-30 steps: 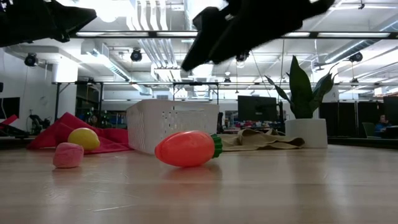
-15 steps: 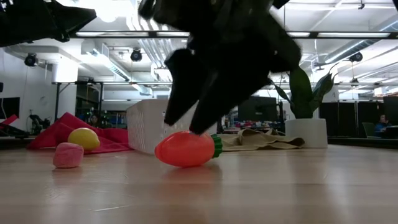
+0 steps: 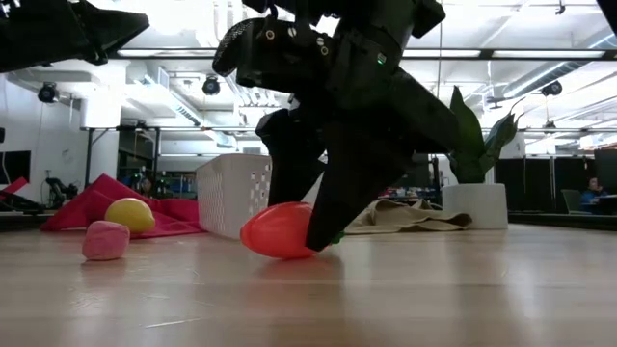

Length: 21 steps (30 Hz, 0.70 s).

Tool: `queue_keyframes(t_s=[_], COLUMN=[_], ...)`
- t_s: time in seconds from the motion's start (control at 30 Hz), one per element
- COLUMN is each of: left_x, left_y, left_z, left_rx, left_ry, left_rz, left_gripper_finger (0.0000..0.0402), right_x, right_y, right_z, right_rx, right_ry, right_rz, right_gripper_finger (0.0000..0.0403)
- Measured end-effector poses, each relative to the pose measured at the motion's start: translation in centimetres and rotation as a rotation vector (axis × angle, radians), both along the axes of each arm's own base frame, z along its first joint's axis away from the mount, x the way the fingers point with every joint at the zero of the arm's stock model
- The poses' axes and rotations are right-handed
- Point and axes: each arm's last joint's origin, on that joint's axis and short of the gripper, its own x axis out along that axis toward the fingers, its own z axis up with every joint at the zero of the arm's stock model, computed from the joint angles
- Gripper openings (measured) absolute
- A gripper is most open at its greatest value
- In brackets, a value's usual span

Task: Pick and placing Produce into tupperware
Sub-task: Put the toy carrot into the white bin

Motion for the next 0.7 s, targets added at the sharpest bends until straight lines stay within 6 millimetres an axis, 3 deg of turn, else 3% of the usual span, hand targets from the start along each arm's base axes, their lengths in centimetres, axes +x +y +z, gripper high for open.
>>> queue_keyframes(t_s=[0.47, 0.7], left_x=[-0.01, -0.02], left_y=[0.00, 0.01], left_z=[0.04, 0.07], left_rx=[0.001, 0.001], left_ry=[-0.002, -0.003], left_rz=[0.000, 0.001], left_gripper_finger=[0.0118, 0.0118], right_x=[0.16, 0.02], right_y=[-0.31, -0.59], right_z=[-0.57, -0.87], right_rx=[0.054, 0.054], right_ry=[-0.024, -0.012], right_rz=[0.005, -0.006], right_gripper_finger=[0.0323, 0.0263])
